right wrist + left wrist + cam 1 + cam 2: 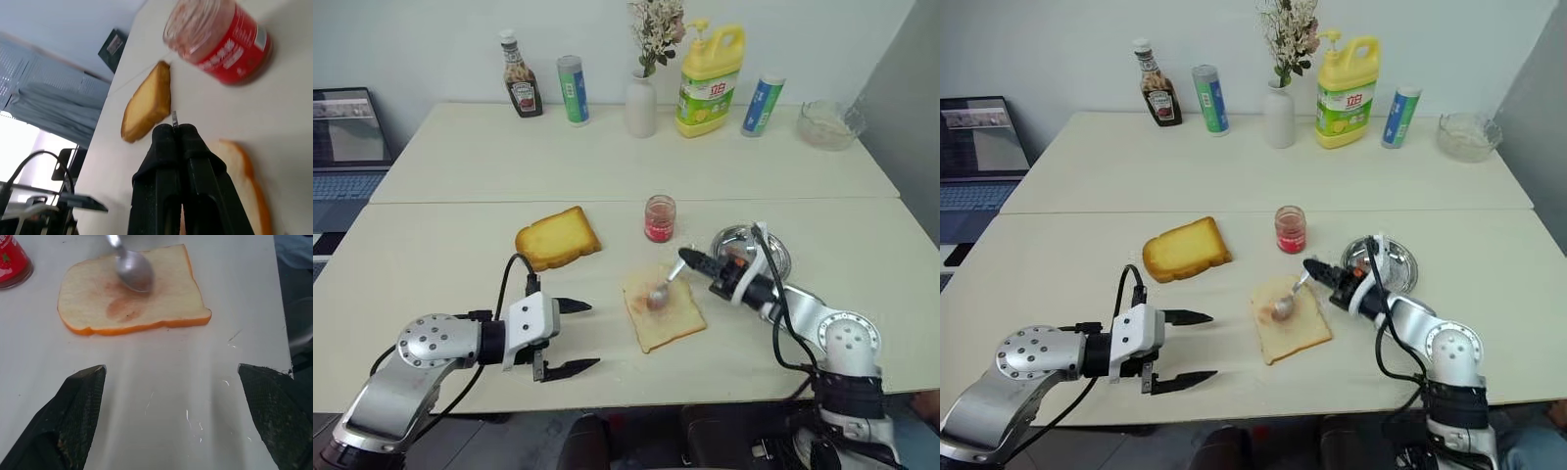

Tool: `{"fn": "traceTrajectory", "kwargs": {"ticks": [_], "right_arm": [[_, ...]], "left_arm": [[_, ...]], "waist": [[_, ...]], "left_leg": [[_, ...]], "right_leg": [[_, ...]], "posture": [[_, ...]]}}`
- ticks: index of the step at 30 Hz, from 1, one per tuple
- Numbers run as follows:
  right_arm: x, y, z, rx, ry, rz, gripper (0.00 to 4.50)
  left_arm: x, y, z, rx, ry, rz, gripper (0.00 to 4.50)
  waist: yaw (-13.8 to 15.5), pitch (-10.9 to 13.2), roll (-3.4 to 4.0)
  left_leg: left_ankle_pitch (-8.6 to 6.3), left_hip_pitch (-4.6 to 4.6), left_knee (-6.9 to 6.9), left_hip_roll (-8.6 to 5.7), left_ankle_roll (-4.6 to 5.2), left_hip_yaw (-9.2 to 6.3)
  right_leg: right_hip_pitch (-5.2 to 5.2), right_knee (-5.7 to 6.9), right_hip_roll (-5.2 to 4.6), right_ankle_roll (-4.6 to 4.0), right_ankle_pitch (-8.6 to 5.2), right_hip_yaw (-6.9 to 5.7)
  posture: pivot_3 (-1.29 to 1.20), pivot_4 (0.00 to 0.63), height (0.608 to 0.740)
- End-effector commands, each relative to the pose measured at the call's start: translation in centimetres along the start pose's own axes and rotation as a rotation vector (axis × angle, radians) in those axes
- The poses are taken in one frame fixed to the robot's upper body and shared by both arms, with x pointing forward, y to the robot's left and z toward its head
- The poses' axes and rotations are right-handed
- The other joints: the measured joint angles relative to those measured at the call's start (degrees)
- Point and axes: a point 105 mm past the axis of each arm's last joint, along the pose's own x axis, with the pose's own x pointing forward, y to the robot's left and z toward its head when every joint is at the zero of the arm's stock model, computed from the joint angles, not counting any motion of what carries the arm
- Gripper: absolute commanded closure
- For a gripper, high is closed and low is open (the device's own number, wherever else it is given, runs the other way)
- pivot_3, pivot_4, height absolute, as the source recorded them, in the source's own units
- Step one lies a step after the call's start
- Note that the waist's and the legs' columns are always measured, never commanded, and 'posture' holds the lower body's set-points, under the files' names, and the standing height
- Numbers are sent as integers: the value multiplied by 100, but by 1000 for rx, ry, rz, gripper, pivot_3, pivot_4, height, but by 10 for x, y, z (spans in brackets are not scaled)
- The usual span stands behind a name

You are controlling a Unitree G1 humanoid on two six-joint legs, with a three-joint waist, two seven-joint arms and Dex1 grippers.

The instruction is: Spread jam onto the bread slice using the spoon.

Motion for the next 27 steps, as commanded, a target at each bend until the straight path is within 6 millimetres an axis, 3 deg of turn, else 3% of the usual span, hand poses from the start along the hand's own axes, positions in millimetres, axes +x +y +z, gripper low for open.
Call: {"fn": "traceTrajectory", "kwargs": {"ticks": [1,7,16,19,24,27], "right_arm": [[6,-3,12,8,-67,-21,4462],[1,3,-9,-2,31,28,4462],[-43,-5,-30,-65,166,20,4462],[-49,-3,-24,-97,150,33,4462],[-52,27,7,-121,29,172,4462],[-54,28,14,-141,-1,163,4462]], "left_arm": [[2,-6,7,46,-15,-27,0],[5,-7,10,52,-26,-30,0],[9,-10,13,47,-44,-36,0],[10,-9,15,48,-52,-33,0],[7,-2,27,28,-111,-17,0],[5,6,33,22,-130,-1,0]], "waist": [[0,0,0],[3,0,0],[10,0,0],[10,-1,-1],[11,-1,-1],[11,-1,-2]], "left_leg": [[0,0,-1,0,0,0],[0,-2,-4,0,0,-1],[0,1,-1,-3,0,2],[0,2,-1,-3,0,0],[0,1,1,-3,0,1],[0,-1,0,-3,0,-2]], "right_leg": [[0,-1,0,0,0,0],[-1,-2,-3,-1,0,0],[1,-1,-7,0,0,1],[2,0,-5,1,-1,0],[3,0,-4,2,0,1],[2,0,-4,2,0,-1]], "posture": [[0,150,740],[0,150,740],[0,150,740],[0,150,740],[0,150,740],[0,150,740]]}}
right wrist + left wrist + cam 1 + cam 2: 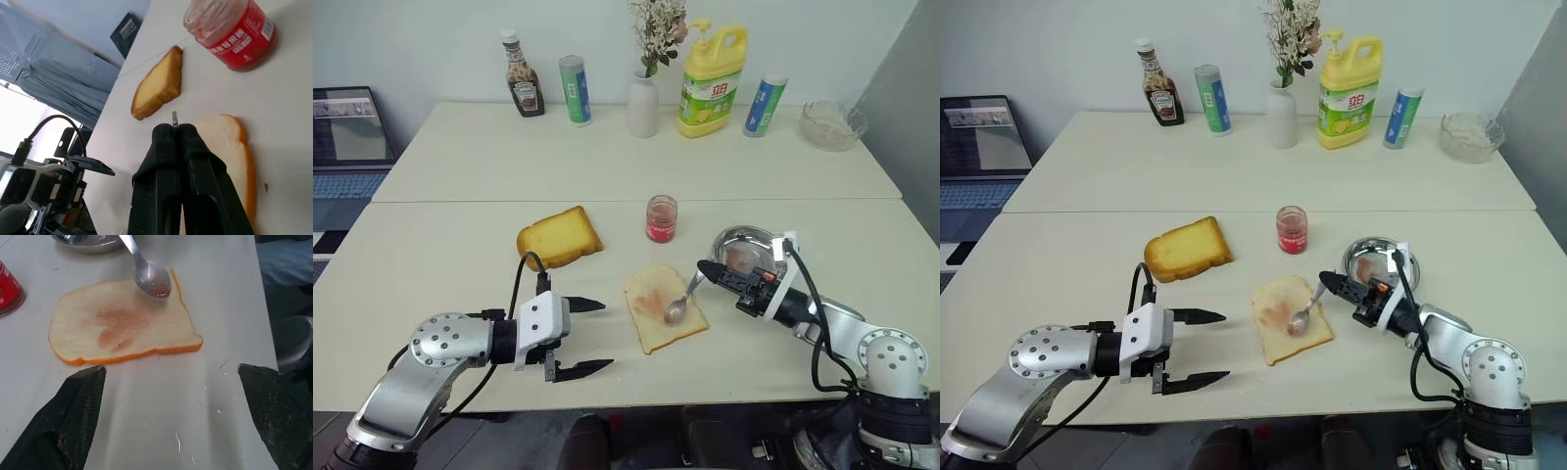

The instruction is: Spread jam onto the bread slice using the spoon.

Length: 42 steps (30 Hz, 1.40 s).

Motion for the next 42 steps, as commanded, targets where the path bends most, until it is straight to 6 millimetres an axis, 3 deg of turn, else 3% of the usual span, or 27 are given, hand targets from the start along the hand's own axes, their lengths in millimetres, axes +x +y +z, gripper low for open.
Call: {"fn": "traceTrajectory", "kwargs": {"ticks": [1,9,16,19,25,35,42], "right_arm": [[-3,15,18,-85,-73,36,4462],[0,25,16,-176,-99,57,4462],[-20,22,47,-188,-245,18,4462],[-45,9,73,-199,-354,-84,4462],[-70,-18,91,-162,-473,-228,4462],[-88,-74,97,-71,-569,-419,4462],[-97,-101,98,-14,-592,-480,4462]], "left_arm": [[-3,9,20,43,-49,19,0],[4,10,29,62,-69,5,0],[7,16,50,48,-115,-13,0],[14,24,71,112,-148,-27,0],[30,28,84,203,-141,-58,0],[75,27,102,269,-194,-109,0],[96,32,111,309,-192,-94,0]], "waist": [[2,0,0],[4,0,0],[29,0,0],[98,0,-1],[103,-1,-2],[129,-1,-1],[123,-3,2]], "left_leg": [[0,0,1,0,0,0],[0,0,0,0,0,1],[0,-1,4,-2,0,0],[0,-2,6,-5,0,-2],[0,0,4,-3,0,0],[1,-2,9,-8,0,5],[1,0,7,-7,1,3]], "right_leg": [[0,0,0,0,0,0],[0,-1,1,0,0,1],[2,0,0,1,1,1],[2,0,0,3,1,-1],[3,-3,6,5,3,6],[4,-2,4,7,5,9],[4,0,6,7,6,10]], "posture": [[0,150,740],[0,150,740],[0,150,740],[0,150,740],[0,150,740],[0,150,740],[0,150,740]]}}
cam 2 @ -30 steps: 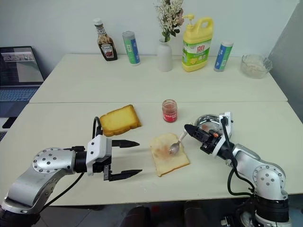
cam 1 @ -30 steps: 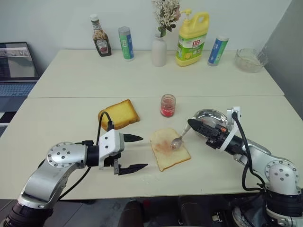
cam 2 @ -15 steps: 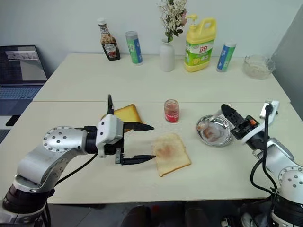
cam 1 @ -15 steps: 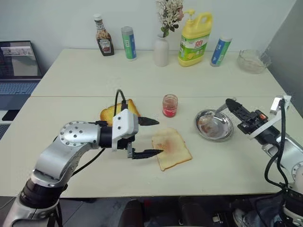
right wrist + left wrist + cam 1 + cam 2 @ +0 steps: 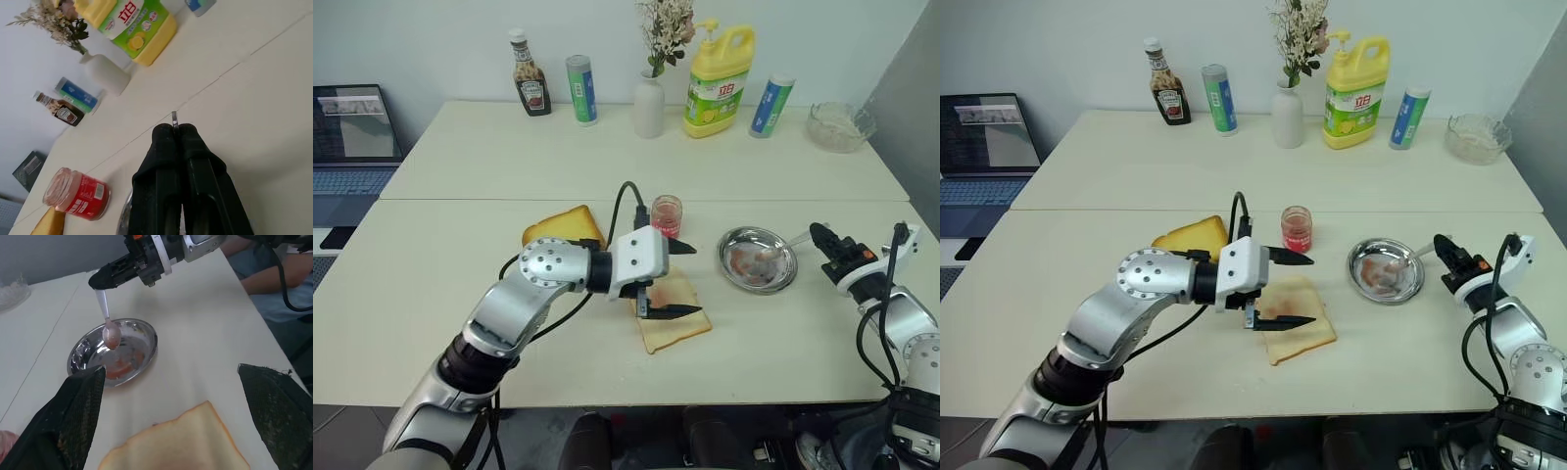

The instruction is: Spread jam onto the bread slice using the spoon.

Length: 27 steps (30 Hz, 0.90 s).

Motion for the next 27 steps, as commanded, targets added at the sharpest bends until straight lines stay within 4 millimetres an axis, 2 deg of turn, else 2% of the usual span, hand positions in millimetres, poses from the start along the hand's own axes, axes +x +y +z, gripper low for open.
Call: {"fn": "traceTrajectory", "kwargs": {"ticks": [1,9,13,17,22,23,27], "right_arm": [[2,-2,15,0,-55,10,4462],[4,-20,6,-27,-19,-47,4462],[3,-24,2,-72,4,-78,3515],[1,-25,-3,-160,51,-88,2091],[-5,-25,1,-335,61,-114,292],[-6,-25,2,-387,66,-120,52],[-9,-20,5,-536,60,-115,52]], "left_arm": [[8,4,11,43,-29,13,0],[18,5,15,43,-43,1,0],[20,8,15,46,-41,4,0],[21,9,16,47,-47,11,0],[22,9,16,47,-51,18,0],[22,10,16,47,-51,19,0],[23,9,15,50,-53,21,0]], "waist": [[1,-1,1],[5,-3,5],[5,-4,9],[7,-5,9],[9,-6,11],[7,-6,12],[6,-7,12]], "left_leg": [[0,0,0,0,0,0],[0,0,1,0,0,0],[1,1,1,0,0,0],[1,1,1,0,0,0],[1,1,1,-1,0,0],[1,1,2,-1,0,1],[1,1,2,-1,-1,0]], "right_leg": [[0,0,0,0,0,0],[0,1,0,0,0,0],[1,1,0,0,1,1],[1,1,-1,0,0,0],[1,1,-1,0,0,0],[1,1,-1,0,0,0],[1,1,-1,1,0,0]], "posture": [[0,150,740],[0,150,740],[0,150,740],[0,150,740],[0,150,740],[0,150,740],[0,150,740]]}}
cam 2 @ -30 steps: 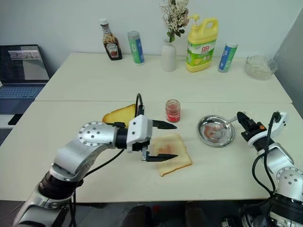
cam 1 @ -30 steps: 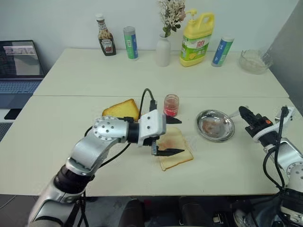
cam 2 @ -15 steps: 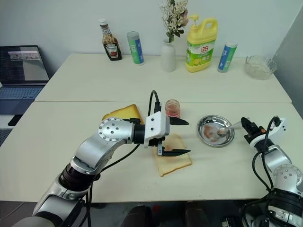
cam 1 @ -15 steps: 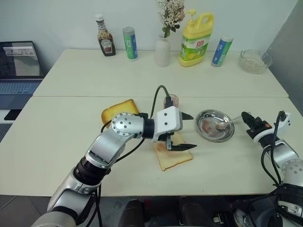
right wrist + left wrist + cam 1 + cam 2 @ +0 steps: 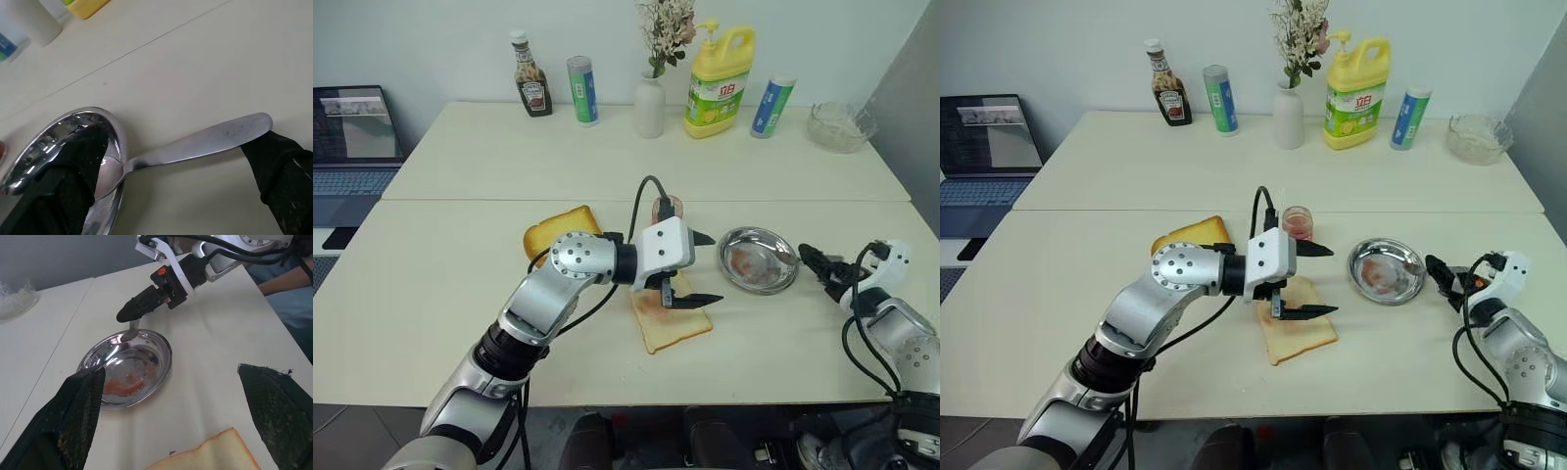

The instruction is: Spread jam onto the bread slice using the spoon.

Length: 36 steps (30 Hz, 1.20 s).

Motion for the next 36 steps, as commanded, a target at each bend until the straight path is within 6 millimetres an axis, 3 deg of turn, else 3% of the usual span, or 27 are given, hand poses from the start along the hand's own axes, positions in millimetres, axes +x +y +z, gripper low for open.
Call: {"fn": "traceTrajectory", "kwargs": {"ticks": [1,8,16,20,24,27,29,32,36], "right_arm": [[-5,11,20,-149,-77,32,52],[-11,37,19,-194,-84,175,52],[-11,32,30,-239,-141,132,52],[-19,39,35,-301,-147,184,52],[-38,54,41,-420,-136,277,52],[-57,74,37,-544,-97,414,52],[-66,84,33,-579,-87,486,52],[-80,93,26,-642,-53,583,52],[-103,97,-2,-694,162,741,52]], "left_arm": [[2,1,11,54,-28,2,0],[3,1,10,56,-29,5,0],[2,4,9,60,-30,17,0],[-8,9,8,48,-26,56,0],[-42,25,-1,24,29,189,0],[-81,34,-21,-5,143,323,0],[-96,33,-32,5,211,372,0],[-123,23,-56,-26,322,410,0],[-161,-9,-85,-178,415,415,0]], "waist": [[-1,0,0],[1,0,0],[5,0,0],[7,0,0],[-12,-1,5],[-15,-2,6],[-12,-2,5],[4,-1,4],[2,1,-1]], "left_leg": [[0,0,0,0,0,0],[0,0,0,0,0,0],[0,0,1,-1,0,-2],[0,0,1,-1,0,-2],[0,1,-1,0,0,-3],[0,8,-3,3,0,-3],[0,12,-4,4,1,-4],[0,14,-2,2,0,-1],[-1,19,-4,1,0,4]], "right_leg": [[0,0,0,0,0,0],[0,1,0,0,0,0],[1,1,0,0,0,-1],[1,1,0,0,0,-1],[1,1,0,0,0,-1],[1,4,2,0,0,0],[4,3,3,0,-1,-1],[10,1,-2,1,-1,-1],[14,-2,-11,0,-2,-2]], "posture": [[0,150,740],[0,150,740],[0,150,740],[0,150,740],[0,150,740],[0,150,740],[0,150,740],[0,150,740],[0,150,740]]}}
